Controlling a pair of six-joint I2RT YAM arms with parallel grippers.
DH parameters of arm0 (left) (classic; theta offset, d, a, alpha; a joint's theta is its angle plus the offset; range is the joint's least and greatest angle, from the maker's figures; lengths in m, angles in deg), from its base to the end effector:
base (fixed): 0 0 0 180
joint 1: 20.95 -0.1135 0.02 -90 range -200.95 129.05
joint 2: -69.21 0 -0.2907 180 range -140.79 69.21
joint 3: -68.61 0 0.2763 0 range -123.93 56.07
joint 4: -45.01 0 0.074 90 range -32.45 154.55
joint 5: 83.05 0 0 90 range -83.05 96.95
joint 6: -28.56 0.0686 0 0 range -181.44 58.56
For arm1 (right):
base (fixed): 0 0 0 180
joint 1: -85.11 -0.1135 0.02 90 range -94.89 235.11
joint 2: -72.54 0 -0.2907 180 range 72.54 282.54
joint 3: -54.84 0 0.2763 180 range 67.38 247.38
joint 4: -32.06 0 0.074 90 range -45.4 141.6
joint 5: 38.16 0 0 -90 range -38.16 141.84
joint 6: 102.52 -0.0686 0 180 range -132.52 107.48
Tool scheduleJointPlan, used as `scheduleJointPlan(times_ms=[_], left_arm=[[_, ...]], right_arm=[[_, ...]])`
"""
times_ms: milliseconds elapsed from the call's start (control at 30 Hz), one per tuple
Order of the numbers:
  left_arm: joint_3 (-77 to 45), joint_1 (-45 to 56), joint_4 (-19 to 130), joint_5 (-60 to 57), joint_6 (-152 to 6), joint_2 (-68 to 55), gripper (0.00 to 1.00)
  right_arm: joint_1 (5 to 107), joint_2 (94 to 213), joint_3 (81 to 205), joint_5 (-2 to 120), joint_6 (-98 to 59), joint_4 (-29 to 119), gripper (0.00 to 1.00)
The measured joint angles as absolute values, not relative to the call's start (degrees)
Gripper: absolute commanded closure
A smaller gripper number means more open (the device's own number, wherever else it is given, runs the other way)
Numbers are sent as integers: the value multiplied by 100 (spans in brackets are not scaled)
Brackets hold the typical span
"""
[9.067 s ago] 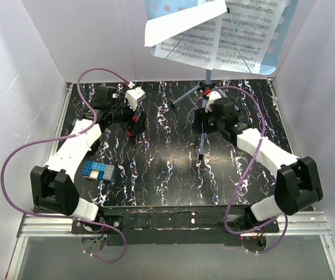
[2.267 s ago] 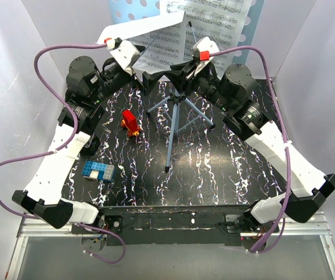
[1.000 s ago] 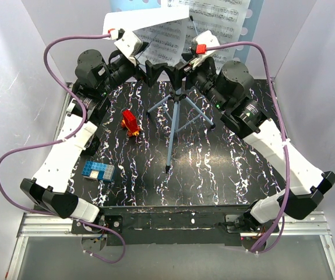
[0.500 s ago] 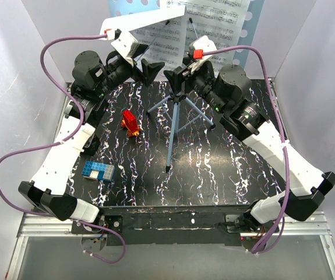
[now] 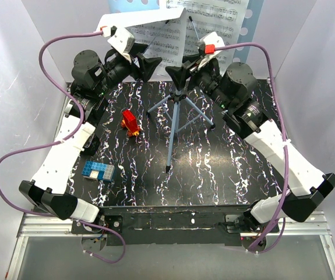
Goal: Pack up the instrument practice props
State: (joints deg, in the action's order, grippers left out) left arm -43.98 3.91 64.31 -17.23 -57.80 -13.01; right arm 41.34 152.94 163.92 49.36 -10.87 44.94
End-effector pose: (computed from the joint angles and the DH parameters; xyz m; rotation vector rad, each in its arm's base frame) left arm 0.3085 -0.1739 0.5674 0.6853 1.2448 -0.5971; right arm 0.2556 0.2407 0.5715 -0.4742 1.2308 0.5998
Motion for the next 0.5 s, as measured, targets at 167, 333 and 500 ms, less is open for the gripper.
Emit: scheduleJointPlan(times_ms=[167, 333, 500], left_arm=[[-4343, 384, 6329, -1688, -5780, -1301, 43], [-4205, 365, 6263, -1642, -5749, -1277, 44], [-4166, 352, 6267, -1658, -5734, -1253, 45]], right_arm=[[4538, 15305, 16392, 5803, -1319, 4317, 48], [4728, 15355, 16402, 6175, -1369, 4229, 62], [4711, 15646, 16671, 6212, -1365, 4046, 68]])
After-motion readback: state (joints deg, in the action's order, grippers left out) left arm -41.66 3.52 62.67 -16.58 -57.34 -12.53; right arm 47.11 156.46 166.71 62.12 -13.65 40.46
